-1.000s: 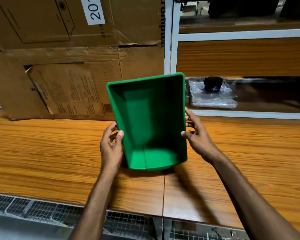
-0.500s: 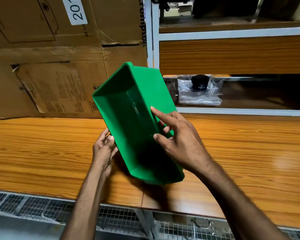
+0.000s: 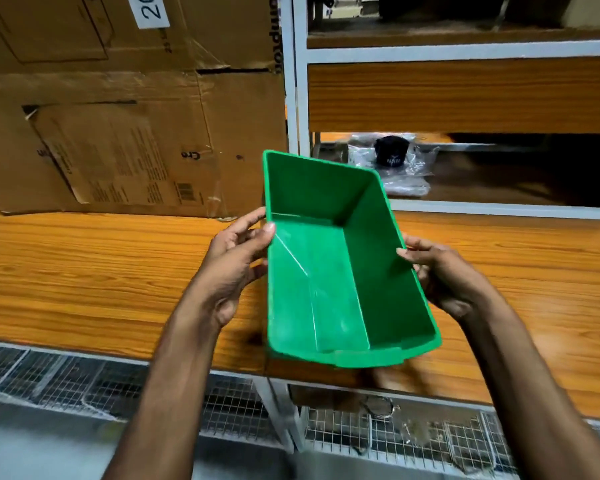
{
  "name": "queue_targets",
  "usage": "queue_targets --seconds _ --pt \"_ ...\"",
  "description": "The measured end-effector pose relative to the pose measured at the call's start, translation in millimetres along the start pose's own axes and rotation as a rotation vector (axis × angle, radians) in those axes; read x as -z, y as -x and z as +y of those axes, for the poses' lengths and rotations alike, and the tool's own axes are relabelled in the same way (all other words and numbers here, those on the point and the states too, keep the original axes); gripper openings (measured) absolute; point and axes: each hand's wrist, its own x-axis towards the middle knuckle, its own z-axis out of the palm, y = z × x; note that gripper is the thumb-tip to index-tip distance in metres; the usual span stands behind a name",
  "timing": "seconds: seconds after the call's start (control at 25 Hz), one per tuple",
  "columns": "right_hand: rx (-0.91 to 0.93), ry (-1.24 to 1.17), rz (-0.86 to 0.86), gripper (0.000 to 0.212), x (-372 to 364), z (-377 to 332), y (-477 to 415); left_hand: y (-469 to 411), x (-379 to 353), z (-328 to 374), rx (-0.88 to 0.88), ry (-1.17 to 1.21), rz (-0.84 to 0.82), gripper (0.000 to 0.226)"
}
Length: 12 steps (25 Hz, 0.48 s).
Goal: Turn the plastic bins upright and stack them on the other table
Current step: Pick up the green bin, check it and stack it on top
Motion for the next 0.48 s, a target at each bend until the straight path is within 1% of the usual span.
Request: queue_targets --seconds 0.08,0.16,0.24,0.28,0.36,0.48 --pt "-0.094 -0.093 -0.041 0.037 18 17 9 10 -30 15 -0.045 -0.05 -0.017 0.034" --pt "-0.139 -0.104 -0.061 0.04 30 36 22 24 -56 25 -0.102 -0.136 -0.126 0.032" --pt "-0.166 -0.178 -0.033 0.035 32 47 42 37 -74 28 -0.128 -0.204 -0.255 0.029" --pt "-0.171 -0.225 -0.006 0.038 35 52 51 42 -80 28 -0.136 -0.228 -0.288 0.029" --pt "-0.18 -0.224 0.046 0.051 37 58 72 45 -90 28 -0.164 -0.26 -0.29 0.029" --pt "-0.133 -0.231 0.174 0.04 41 59 110 39 -104 30 -0.129 -0.293 -0.271 0.041"
